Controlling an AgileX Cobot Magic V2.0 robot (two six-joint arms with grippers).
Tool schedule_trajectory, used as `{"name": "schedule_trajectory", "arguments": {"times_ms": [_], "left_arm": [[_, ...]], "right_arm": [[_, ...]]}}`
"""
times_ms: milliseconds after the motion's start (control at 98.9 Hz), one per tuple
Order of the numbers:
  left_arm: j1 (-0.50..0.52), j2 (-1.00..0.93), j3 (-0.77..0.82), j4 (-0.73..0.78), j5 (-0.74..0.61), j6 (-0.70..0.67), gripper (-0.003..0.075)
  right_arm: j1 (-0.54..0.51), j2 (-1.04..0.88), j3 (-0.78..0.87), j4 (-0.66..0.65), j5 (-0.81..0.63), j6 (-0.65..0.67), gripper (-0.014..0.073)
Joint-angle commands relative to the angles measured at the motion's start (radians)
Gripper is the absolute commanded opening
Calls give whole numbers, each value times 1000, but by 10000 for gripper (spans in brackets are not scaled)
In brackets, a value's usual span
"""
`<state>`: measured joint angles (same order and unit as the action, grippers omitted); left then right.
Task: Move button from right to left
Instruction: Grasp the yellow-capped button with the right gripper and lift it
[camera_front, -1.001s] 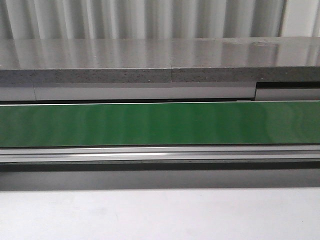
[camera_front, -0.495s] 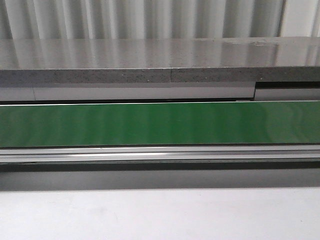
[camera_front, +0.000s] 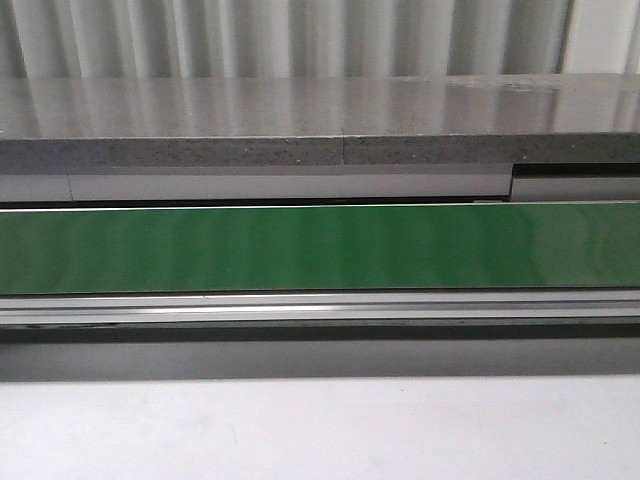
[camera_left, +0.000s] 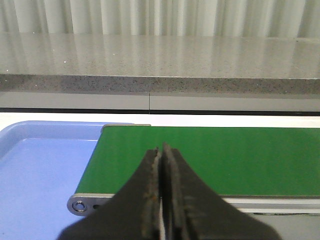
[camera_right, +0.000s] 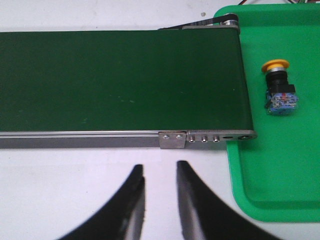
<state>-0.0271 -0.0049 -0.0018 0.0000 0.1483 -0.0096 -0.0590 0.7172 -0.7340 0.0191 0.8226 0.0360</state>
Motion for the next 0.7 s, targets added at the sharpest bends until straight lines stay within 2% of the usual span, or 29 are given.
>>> {"name": "schedule_trajectory", "arguments": {"times_ms": [0,51,101,202,323,536,546,687], "left_arm": [[1,-33,26,0,-80,-6,-20],[1,-33,26,0,-80,-6,-20],[1,-33,26,0,-80,-6,-20],[1,-33,26,0,-80,-6,-20],[1,-33,26,0,-80,-6,-20],[1,-33,26,0,-80,-6,-20],[1,-33,26,0,-80,-6,-20],[1,-33,26,0,-80,-6,-20]], "right_arm": [[-5,62,-68,2,-29,-2,416],[-5,95,-87,-6,-24,-2,513],[-7,130,-108,-19,-16,15,551],[-30,207,-156,-46,0,61,540],[-103,308,-214,-50,21,88,540],[-269,523,-317,-30,30,107,540],[-349,631,-371,2,49,119,540],[-430,769,-449,41,65,119,540]]}}
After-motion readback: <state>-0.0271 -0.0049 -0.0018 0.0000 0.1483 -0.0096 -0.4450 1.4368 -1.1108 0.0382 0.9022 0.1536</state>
